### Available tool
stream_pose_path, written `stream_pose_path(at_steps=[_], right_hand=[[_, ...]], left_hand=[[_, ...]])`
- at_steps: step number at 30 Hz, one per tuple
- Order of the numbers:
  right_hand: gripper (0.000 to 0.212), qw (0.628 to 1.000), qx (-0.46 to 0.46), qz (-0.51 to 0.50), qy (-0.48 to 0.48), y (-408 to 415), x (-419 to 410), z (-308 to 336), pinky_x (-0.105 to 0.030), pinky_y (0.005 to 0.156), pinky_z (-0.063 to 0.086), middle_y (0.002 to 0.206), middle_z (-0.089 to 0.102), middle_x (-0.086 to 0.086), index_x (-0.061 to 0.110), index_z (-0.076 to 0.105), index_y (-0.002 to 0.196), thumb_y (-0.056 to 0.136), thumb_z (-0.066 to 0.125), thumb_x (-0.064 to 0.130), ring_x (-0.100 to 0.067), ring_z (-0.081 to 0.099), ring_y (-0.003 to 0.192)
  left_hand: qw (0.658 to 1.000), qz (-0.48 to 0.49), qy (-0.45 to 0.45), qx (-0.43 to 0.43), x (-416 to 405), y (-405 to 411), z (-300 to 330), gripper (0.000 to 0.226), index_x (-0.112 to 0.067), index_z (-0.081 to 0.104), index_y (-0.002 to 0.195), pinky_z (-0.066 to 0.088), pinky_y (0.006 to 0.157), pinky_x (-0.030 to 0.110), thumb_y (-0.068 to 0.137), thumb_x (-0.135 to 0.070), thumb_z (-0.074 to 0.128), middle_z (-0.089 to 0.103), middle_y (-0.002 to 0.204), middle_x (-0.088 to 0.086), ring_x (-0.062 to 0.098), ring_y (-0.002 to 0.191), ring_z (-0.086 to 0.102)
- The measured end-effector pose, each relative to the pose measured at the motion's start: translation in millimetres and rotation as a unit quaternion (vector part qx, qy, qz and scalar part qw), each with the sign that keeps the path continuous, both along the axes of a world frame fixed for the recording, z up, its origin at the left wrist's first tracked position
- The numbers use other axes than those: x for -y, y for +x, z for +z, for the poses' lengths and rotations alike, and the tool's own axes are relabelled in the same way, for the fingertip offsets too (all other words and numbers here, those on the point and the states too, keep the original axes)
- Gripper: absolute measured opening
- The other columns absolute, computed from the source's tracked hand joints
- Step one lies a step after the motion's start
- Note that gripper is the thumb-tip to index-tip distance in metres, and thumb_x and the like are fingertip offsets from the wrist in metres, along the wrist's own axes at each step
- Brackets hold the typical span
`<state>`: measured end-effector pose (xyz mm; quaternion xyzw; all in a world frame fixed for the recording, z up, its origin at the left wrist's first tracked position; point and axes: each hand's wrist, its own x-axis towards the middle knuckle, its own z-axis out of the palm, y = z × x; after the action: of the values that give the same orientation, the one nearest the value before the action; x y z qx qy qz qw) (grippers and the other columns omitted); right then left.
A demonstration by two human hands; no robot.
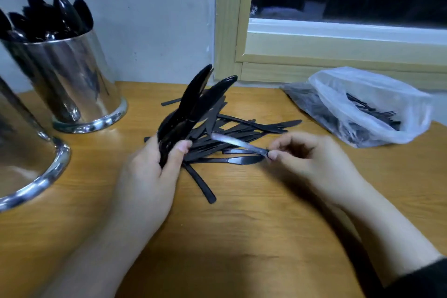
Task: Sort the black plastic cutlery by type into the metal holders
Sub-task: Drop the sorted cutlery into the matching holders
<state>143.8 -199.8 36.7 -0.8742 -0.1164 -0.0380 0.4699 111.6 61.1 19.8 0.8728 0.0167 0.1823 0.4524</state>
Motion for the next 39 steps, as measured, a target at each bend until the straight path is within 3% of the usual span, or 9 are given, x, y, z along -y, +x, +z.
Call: stream_pose_path(at_steps=[4,10,13,15,18,21,34,37,39], right_hand=[[0.001,0.992,-0.089,0.046,0.082,-5,-25,-3,-0.015,0.051,0.036,0.059,0.056,0.003,0.015,0.075,0.087,0.088,0.075,0.014,-0.007,0.044,0.051],[0.021,0.938,-0.197,0.026,0.283,-4,-37,-10,-0.023,0.055,0.048,0.074,0.07,-0.014,0.003,0.07,0.088,0.089,0.068,0.024,-0.017,0.057,0.055],[0.03,0.985,0.008,-0.147,0.094,13,-13,-19,-0.028,0.062,0.043,0.07,0.069,0.007,0.016,0.07,0.079,0.1,0.058,0.033,-0.009,0.056,0.059],[0.015,0.975,0.109,-0.19,-0.045,28,1,-21,-0.026,0.071,0.039,0.077,0.066,0.018,0.025,0.072,0.087,0.098,0.062,0.03,-0.003,0.057,0.073],[0.033,0.965,0.077,-0.14,-0.207,53,7,-33,-0.039,0.098,0.042,0.124,0.062,0.003,0.022,0.066,0.127,0.096,0.065,0.029,-0.022,0.055,0.115],[0.043,0.939,0.017,-0.139,-0.315,68,4,-38,-0.048,0.098,0.036,0.134,0.055,-0.001,0.026,0.06,0.136,0.096,0.062,0.039,-0.028,0.045,0.124],[0.009,0.947,0.179,-0.172,-0.203,69,11,-31,-0.05,0.088,0.046,0.097,0.061,-0.003,0.017,0.065,0.099,0.098,0.056,0.018,-0.029,0.056,0.096],[0.011,0.945,0.271,-0.052,-0.177,57,-1,-17,-0.027,0.082,0.039,0.092,0.059,-0.001,0.013,0.065,0.101,0.102,0.054,0.015,-0.021,0.054,0.088],[0.015,0.934,0.299,0.055,-0.186,45,-18,-14,-0.028,0.081,0.04,0.092,0.058,0.003,0.012,0.066,0.103,0.102,0.052,0.017,-0.018,0.052,0.086]], left_hand=[[0.996,-0.028,0.079,-0.013,2,-3,9,0.043,-0.03,0.057,0.104,0.039,0.059,0.021,0.087,-0.062,0.033,0.059,0.079,-0.012,0.003,0.073,0.056],[0.988,-0.095,0.106,-0.06,-2,1,3,0.04,-0.028,0.063,0.12,0.051,0.083,0.029,0.097,-0.053,0.042,0.063,0.098,-0.017,0.002,0.094,0.059],[0.988,-0.072,0.113,-0.083,-3,6,-4,0.031,-0.03,0.061,0.126,0.044,0.075,0.016,0.103,-0.044,0.045,0.063,0.104,-0.016,0.001,0.093,0.057],[0.993,-0.04,0.074,-0.083,-5,8,-6,0.019,-0.033,0.061,0.114,0.041,0.066,0.017,0.105,-0.04,0.046,0.063,0.091,-0.014,0.002,0.082,0.058],[0.995,0.011,-0.024,-0.1,-10,12,-7,0.02,-0.027,0.063,0.099,0.039,0.057,0.029,0.105,-0.04,0.049,0.057,0.069,-0.008,0.012,0.065,0.056],[0.991,0.034,-0.087,-0.098,-14,16,-11,0.025,-0.026,0.058,0.084,0.046,0.063,0.037,0.103,-0.041,0.052,0.056,0.062,-0.007,0.021,0.062,0.057],[0.993,0.068,-0.09,-0.037,-8,10,-1,0.045,-0.01,0.055,0.071,0.041,0.054,0.032,0.1,-0.044,0.054,0.057,0.059,0.014,0.02,0.049,0.052],[0.996,0.071,-0.058,-0.005,-13,9,2,0.041,-0.017,0.066,0.084,0.032,0.052,0.023,0.1,-0.049,0.046,0.054,0.057,-0.002,0.01,0.052,0.053],[0.998,0.06,-0.018,0.007,-15,6,5,0.033,-0.026,0.068,0.098,0.033,0.054,0.019,0.1,-0.049,0.043,0.056,0.068,-0.008,0.005,0.062,0.053]])
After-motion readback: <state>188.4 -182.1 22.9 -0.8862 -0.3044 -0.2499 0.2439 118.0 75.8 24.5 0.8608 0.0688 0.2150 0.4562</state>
